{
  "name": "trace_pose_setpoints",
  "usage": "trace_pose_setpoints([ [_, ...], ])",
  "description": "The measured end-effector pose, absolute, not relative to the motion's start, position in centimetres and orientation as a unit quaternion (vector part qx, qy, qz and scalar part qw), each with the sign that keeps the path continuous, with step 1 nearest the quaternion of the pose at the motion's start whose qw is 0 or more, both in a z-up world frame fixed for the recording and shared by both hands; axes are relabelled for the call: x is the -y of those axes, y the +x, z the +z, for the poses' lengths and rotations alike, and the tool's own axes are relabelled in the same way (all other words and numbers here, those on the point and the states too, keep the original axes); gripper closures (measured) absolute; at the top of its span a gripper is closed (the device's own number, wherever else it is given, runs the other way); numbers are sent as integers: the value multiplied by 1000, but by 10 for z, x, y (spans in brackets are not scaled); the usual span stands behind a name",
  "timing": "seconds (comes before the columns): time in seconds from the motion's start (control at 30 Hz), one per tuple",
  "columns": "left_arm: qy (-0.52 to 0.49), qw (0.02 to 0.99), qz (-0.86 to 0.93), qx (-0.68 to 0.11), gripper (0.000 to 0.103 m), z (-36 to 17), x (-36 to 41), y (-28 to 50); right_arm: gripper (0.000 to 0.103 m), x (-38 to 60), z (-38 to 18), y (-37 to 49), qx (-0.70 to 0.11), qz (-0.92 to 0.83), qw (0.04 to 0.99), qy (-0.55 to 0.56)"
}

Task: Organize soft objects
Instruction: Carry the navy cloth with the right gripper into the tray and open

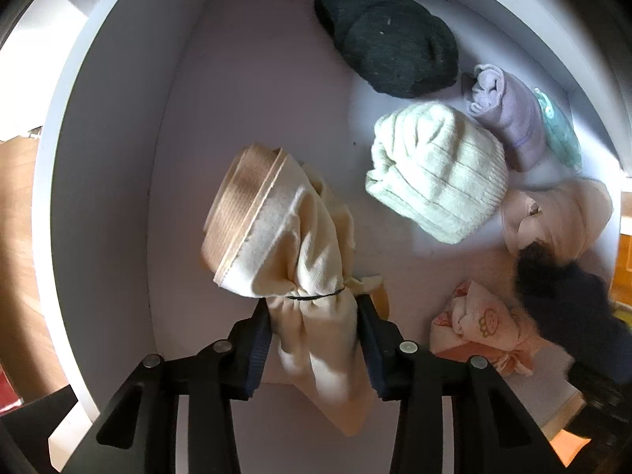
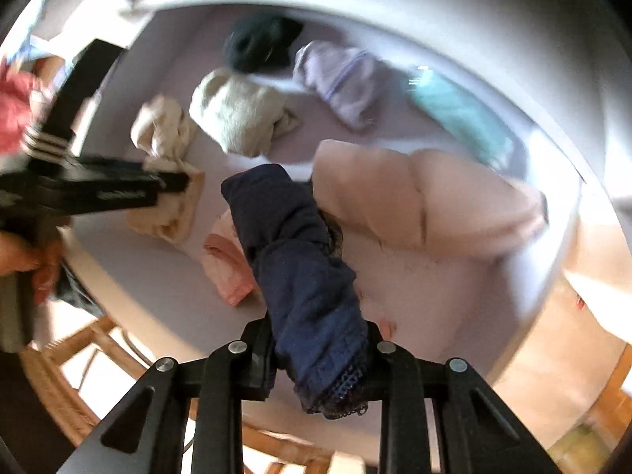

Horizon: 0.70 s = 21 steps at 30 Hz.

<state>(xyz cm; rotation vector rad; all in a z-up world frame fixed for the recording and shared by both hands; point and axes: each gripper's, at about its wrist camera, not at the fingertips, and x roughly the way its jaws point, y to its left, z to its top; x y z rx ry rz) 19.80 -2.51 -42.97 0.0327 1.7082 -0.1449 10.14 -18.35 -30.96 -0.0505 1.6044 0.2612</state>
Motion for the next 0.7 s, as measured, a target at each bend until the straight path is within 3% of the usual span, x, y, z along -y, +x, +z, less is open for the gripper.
trace_pose_setpoints([
  [0.3, 4, 657, -70, -750, 63, -426, 20, 195, 77, 234, -245, 67, -682, 89, 708, 159],
  [0.7, 9, 663, -72, -745, 63, -430, 18, 190, 77, 289, -144, 41, -585, 29, 772, 246],
])
